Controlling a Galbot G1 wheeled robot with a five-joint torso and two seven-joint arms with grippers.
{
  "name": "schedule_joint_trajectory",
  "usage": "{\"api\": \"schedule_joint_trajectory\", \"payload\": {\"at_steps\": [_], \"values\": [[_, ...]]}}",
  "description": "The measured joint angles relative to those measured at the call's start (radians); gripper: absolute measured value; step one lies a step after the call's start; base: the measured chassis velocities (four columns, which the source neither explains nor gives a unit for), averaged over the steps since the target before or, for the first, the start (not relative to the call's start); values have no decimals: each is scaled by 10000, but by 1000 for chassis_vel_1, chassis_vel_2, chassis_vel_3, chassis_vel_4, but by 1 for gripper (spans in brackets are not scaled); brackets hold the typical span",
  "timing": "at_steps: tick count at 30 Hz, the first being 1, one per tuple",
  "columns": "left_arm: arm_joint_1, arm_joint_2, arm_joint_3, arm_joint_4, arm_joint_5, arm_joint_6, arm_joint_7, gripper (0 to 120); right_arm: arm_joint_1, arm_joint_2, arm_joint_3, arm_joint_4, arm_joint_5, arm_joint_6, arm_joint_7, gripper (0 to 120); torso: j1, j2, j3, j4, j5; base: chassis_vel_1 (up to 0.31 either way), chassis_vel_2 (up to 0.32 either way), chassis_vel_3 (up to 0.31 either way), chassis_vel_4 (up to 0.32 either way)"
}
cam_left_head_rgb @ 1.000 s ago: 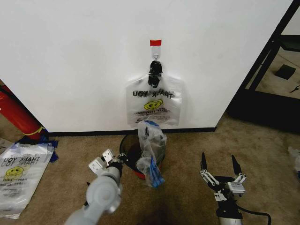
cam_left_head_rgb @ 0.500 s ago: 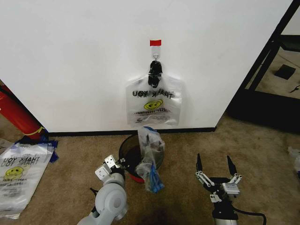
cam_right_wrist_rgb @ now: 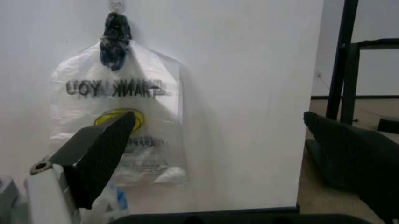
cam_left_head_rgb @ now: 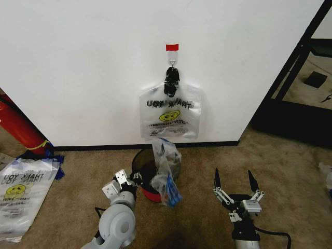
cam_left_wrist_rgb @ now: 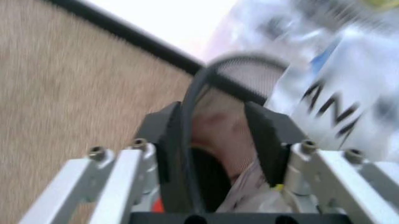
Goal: Pick up the garbage bag from the wall and place it over the trash bin.
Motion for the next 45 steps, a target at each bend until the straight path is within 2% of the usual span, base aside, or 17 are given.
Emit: {"api": "schedule_joint_trajectory", "payload": {"at_steps": [3,8,10,14,16,19,21,24,25,27,28,30,32,35,38,42,45], "values": [[81,120,-93,-226,175,-25,154,52,19,-71,-26,146,19,-254,122,100,0,0,0,0,-2,0,0,0,0],[771,982,-555,-1384,1680,-369,1272,77,181,-551,-314,836,-179,-2081,1107,100,0,0,0,3,1,0,0,0,0],[860,1214,-572,-1575,2004,-426,1462,81,232,-725,-345,946,-181,-2482,1195,100,0,0,0,7,1,0,0,0,0],[570,1983,-118,-1870,2280,-314,1705,96,407,-1249,-316,1201,208,-3495,1366,100,0,0,0,-7,-3,0,0,0,0],[377,2452,276,-2133,2354,39,1746,99,840,-1670,-226,1083,537,-3998,1299,100,0,0,0,1,-1,0,0,0,0],[165,2745,557,-2324,2348,327,1657,100,1177,-1896,-239,831,703,-4219,1244,100,0,0,0,4,0,0,0,0,0],[-428,3183,1166,-2503,2210,833,1465,100,1752,-2061,-383,490,1191,-4595,1253,100,0,0,0,8,4,0,0,0,0],[-2197,3683,2222,-2432,1658,1597,1191,100,2237,-1953,-561,284,1775,-4970,1322,100,1,-1,1,2,-3,0,0,0,0],[-2197,3683,2222,-2432,1658,1597,1191,100,2237,-1953,-561,284,1775,-4970,1322,100,1,-1,1,2,-3,0,0,0,0],[-3552,3848,2820,-2189,1051,2000,979,100,2389,-1781,-567,-32,1755,-4927,1323,100,2,-2,2,-6,2,0,0,0,0],[-3715,3858,2883,-2149,965,2042,949,100,2396,-1755,-567,-76,1738,-4904,1323,100,2,-1,2,-5,2,0,0,0,0],[-4870,3850,3473,-1748,186,2382,568,100,2365,-1614,-543,-269,1610,-4754,1320,100,2,-1,1,1,2,0,0,0,0],[-5155,3818,3725,-1614,-17,2482,456,100,2350,-1585,-520,-321,1561,-4695,1320,100,2,-1,2,2,0,0,0,0,0],[-5913,3666,4612,-1146,-335,2744,199,100,2339,-1530,-470,-480,1482,-4583,1318,100,2,-1,1,0,3,0,0,0,0],[-6407,3447,5386,-762,-364,2949,34,97,2352,-1493,-462,-585,1426,-4525,1317,100,1,-1,1,2,0,0,0,0,0],[-6647,3303,5717,-406,-137,3104,-29,95,2343,-1424,-484,-587,1436,-4490,1318,100,1,-1,0,2,1,0,0,0,0],[-6744,3221,5862,139,223,3269,-219,81,2231,-1278,-580,-372,1440,-4398,1298,100,1,-1,1,1,-1,0,0,0,0]]}}
